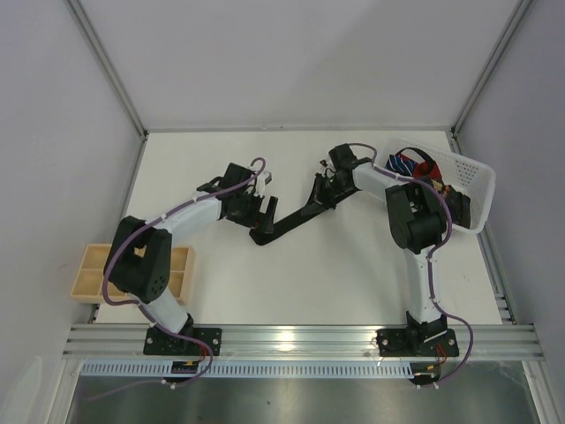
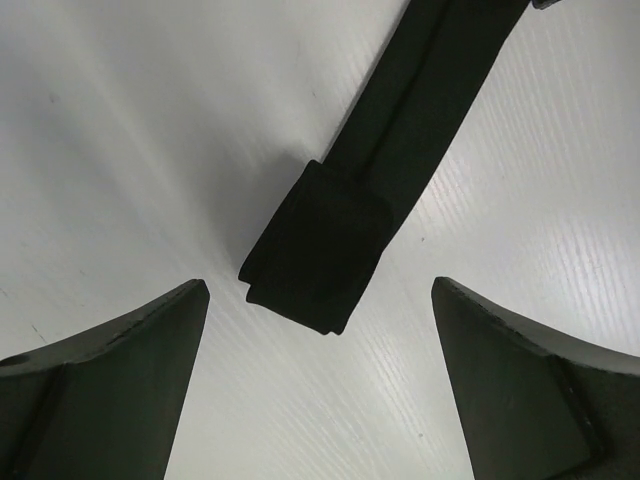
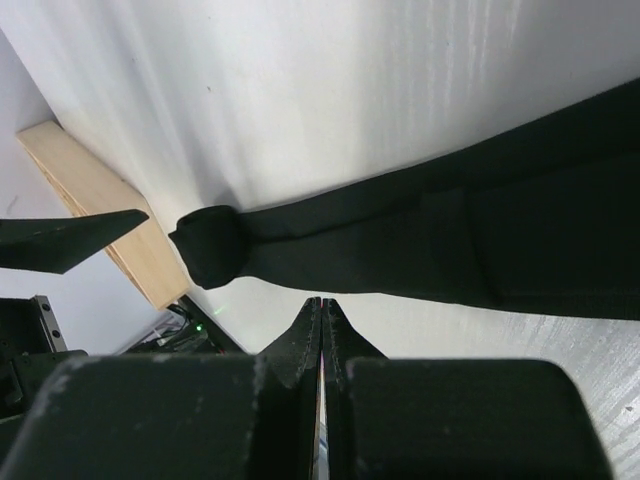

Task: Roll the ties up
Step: Roll the tie

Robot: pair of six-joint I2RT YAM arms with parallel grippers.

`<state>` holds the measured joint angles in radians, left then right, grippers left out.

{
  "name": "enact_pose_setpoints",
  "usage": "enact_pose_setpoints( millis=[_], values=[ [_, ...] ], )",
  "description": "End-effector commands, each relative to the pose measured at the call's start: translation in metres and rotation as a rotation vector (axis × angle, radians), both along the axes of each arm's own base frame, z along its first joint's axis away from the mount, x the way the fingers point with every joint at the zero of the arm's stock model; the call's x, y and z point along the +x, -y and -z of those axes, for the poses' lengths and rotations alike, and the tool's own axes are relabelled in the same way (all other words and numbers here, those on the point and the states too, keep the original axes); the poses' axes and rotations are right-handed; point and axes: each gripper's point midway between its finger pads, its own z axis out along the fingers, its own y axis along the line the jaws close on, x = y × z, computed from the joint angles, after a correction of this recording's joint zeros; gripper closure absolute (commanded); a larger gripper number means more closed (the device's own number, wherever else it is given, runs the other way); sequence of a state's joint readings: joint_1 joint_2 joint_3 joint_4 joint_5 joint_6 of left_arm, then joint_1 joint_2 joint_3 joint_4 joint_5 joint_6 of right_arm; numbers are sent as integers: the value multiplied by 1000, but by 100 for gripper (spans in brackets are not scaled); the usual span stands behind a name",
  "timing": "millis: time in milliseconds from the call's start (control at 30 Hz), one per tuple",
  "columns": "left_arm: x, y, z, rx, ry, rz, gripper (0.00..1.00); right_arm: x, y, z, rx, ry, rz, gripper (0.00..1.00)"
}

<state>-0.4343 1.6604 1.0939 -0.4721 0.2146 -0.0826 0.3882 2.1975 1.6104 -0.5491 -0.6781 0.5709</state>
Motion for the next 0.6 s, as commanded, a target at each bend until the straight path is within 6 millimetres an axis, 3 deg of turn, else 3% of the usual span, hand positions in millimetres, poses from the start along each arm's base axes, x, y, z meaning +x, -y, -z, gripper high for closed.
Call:
enact_pose_setpoints(
  millis=[0,133,433,567],
  values=[
    [10,11,-10,30,109,114,0,3,0,-34,37,89,-12,100],
    [6,15,2,110,127,178,0,0,1,-35,39,85,-7,100],
    [16,-1,28,299,143,205,0,-3,3,-35,41,87,-6,100],
    [14,3,33,316,120,231,5,-4,2,-36,46,84,-7,100]
  ],
)
